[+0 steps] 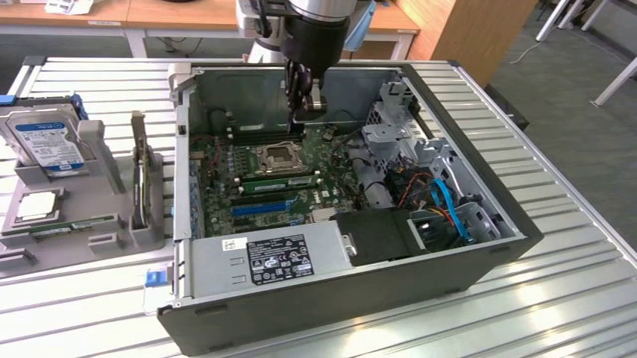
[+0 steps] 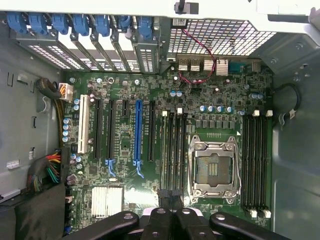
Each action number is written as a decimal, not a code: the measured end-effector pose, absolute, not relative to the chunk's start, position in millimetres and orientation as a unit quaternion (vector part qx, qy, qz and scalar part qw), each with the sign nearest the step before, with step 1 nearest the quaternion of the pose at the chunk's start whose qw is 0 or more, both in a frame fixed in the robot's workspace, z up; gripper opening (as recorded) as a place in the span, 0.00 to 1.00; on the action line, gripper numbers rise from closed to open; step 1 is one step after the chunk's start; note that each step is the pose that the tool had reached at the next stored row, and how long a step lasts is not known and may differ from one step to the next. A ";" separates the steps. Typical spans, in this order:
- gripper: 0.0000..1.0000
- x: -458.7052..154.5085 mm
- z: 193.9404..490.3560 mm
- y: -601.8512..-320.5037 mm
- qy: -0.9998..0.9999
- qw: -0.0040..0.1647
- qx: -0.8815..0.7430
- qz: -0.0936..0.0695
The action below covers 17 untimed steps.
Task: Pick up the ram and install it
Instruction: 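Press down the ram until it locks into place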
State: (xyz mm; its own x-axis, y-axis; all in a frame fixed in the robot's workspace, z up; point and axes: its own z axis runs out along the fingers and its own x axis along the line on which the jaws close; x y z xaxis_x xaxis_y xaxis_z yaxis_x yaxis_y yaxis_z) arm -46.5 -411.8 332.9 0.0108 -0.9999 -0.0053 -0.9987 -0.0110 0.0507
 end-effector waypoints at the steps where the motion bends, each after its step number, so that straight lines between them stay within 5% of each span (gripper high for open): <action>1: 0.10 -46.4 332.9 -411.8 -0.703 0.016 0.711 -0.020; 17: 0.10 -46.5 332.9 -411.8 -0.756 0.015 0.654 -0.021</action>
